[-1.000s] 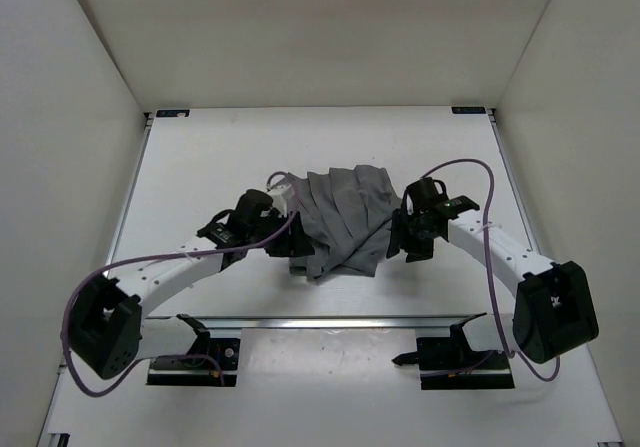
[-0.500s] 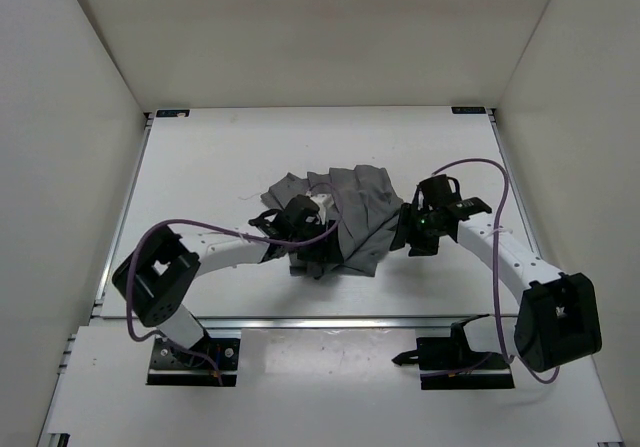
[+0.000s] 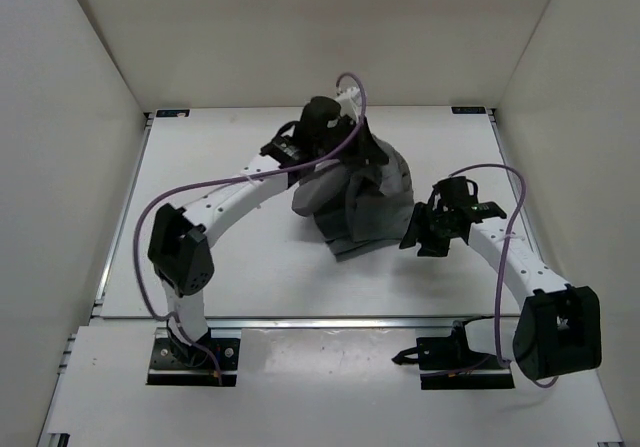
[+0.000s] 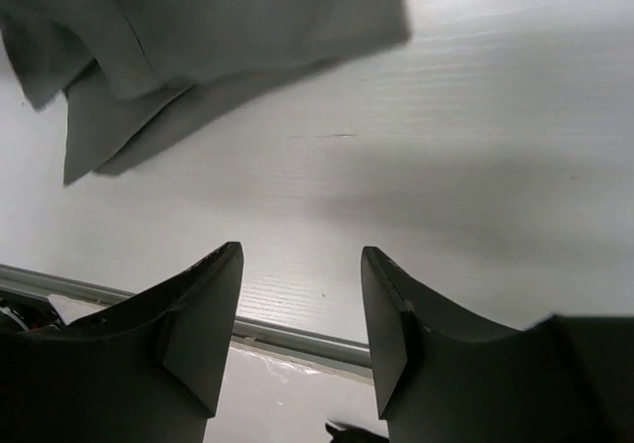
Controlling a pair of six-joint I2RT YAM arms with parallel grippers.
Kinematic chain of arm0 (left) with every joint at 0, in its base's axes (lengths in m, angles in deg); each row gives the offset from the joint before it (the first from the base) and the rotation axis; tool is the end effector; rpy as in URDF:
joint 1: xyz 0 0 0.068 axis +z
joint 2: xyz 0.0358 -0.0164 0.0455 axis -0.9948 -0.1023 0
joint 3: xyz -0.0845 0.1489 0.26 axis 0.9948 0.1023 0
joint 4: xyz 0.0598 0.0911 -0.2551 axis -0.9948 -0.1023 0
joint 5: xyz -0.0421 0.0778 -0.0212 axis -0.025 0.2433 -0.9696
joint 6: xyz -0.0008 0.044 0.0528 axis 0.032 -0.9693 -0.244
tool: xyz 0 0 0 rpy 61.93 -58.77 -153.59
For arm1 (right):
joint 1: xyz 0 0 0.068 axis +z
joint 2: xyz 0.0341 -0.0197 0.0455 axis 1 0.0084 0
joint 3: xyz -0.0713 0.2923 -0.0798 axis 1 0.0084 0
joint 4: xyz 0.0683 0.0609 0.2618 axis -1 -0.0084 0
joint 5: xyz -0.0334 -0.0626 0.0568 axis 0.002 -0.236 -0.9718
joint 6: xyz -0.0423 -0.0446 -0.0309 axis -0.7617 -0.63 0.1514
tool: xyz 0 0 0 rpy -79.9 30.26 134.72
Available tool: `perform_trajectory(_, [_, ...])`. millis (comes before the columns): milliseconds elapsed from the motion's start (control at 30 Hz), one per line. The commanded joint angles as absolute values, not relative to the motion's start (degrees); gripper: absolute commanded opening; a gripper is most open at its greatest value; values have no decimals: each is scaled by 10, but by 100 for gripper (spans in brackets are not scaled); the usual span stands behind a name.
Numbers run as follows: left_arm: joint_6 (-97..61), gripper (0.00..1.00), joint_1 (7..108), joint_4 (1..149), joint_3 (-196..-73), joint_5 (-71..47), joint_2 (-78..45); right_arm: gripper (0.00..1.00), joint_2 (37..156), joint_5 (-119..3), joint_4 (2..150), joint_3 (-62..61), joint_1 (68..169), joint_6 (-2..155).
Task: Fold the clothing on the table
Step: Flatten the skirt out
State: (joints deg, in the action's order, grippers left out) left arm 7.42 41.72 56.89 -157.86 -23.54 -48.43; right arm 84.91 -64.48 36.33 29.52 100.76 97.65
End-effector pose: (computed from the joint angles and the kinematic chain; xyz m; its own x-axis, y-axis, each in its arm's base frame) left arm 0.3498 -0.3449 0.3495 -0.7860 -0.0413 -0.6169 0.4816 0.5846 -0.6529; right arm 0.2258 0.0590 0.2295 -0.9200 0.2769 -0.2772 0.1519 0.9042 0.3993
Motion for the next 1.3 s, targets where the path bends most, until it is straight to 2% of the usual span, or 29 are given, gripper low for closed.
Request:
perform_trajectory(0, [82,0,432,518,-1618,-279,-409,49,834,-652,352,245,983,949])
perform_trajectory(67, [88,0,461,539,-1531,-307,-350,49,828,-656,343,229,960,939])
perform_trajectory(233, [87,0,528,593,-1184,-305,-133,50,805,-705,351,227,930,947])
perform_trajectory(367, [78,0,628,591,-967,-297,0,59,800,-739,413,282,982,997])
perform_trajectory(500, [42,0,637,545,-897,-257,44,60,853,-685,450,303,1082,1040])
perform_trajectory(633, [49,0,631,558,-856,-264,60,59,915,-638,445,300,1133,1049])
perform_trajectory(800, [52,0,626,560,-843,-263,65,60,953,-626,461,319,1153,1061])
perform_trajectory(967, [62,0,624,552,-839,-250,78,57,1022,-574,414,297,1188,1069])
perform_trajectory(1033, [77,0,626,537,-841,-229,86,54,1048,-560,394,278,1202,1065])
perform_trajectory(1067, [78,0,627,534,-844,-228,91,48,1070,-554,382,262,1211,1068])
perform_trajectory(1100, [80,0,628,529,-846,-230,93,33,1080,-553,378,250,1219,1067])
perform_trajectory(1133, [79,0,634,525,-844,-225,95,5,1087,-556,377,244,1229,1067])
perform_trajectory(1167, [74,0,630,518,-850,-229,99,0,1094,-557,367,231,1234,1066])
perform_trajectory(1267, [58,0,637,470,-893,-233,100,0,1075,-547,314,176,1251,1066])
